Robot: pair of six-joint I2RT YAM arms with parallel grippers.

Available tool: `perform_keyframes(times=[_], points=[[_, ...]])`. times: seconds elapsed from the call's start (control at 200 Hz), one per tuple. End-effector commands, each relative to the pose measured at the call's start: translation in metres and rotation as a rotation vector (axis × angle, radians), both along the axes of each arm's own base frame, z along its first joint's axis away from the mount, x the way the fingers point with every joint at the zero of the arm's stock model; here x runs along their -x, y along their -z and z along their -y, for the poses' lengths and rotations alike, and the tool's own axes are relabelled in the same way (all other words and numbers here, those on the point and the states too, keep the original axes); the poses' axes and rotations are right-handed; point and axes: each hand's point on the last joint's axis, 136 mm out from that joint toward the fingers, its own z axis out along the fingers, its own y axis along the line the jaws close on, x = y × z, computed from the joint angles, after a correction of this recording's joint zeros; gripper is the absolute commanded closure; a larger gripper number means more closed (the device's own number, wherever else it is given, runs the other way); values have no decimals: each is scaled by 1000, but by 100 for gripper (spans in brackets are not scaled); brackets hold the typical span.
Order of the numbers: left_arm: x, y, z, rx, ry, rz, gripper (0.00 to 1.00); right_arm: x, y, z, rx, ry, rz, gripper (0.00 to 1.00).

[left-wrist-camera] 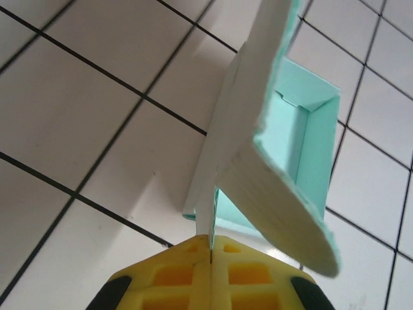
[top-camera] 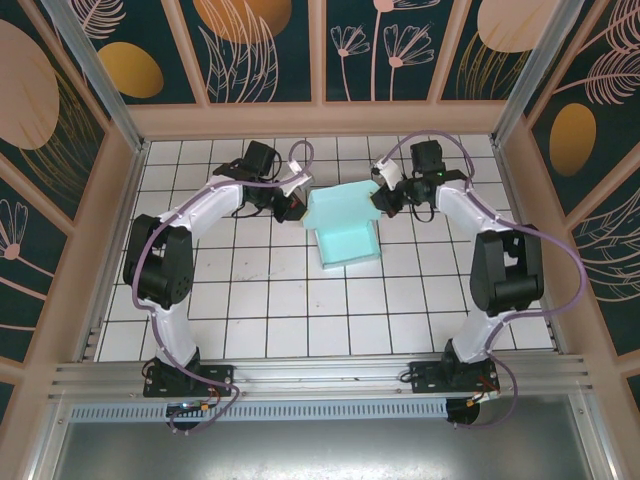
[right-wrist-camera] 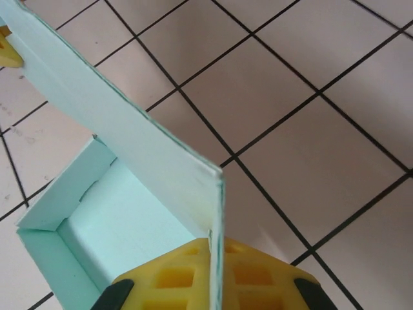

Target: Fold the paper box

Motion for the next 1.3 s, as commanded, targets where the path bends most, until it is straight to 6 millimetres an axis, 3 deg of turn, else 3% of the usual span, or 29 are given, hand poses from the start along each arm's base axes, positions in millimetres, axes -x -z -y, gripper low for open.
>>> perform_keyframes(times=[0.0, 0.115, 0.33, 0.701, 0.836, 0.991, 1.036, 1.131, 1.241, 1.296], points=[[-27, -31, 4, 95, -144, 77, 100, -16, -43, -3, -98, 206, 112, 100], [-46, -43, 8, 176, -274, 69, 100, -14, -54, -4, -213, 351, 110, 100], [-62, -56, 13, 262, -445, 167, 100, -13, -36, -7, -237, 577, 114, 100], [-53, -49, 26, 331, -530, 157, 100, -18, -38, -1, -345, 826, 190, 97], [-51, -45, 23, 299, -529, 168, 100, -13, -46, -18, -345, 672, 196, 88], [-49, -39, 21, 242, -497, 186, 100, 0, -58, -20, -335, 449, 168, 63], [-48, -38, 21, 232, -486, 189, 100, 2, -60, -14, -305, 421, 177, 52], [-49, -34, 21, 215, -477, 192, 100, 1, -58, 8, -230, 416, 196, 41], [-49, -34, 23, 212, -457, 198, 100, -4, -59, 35, -190, 442, 195, 35], [-47, -34, 26, 210, -438, 194, 100, 1, -59, 36, -196, 393, 181, 34]])
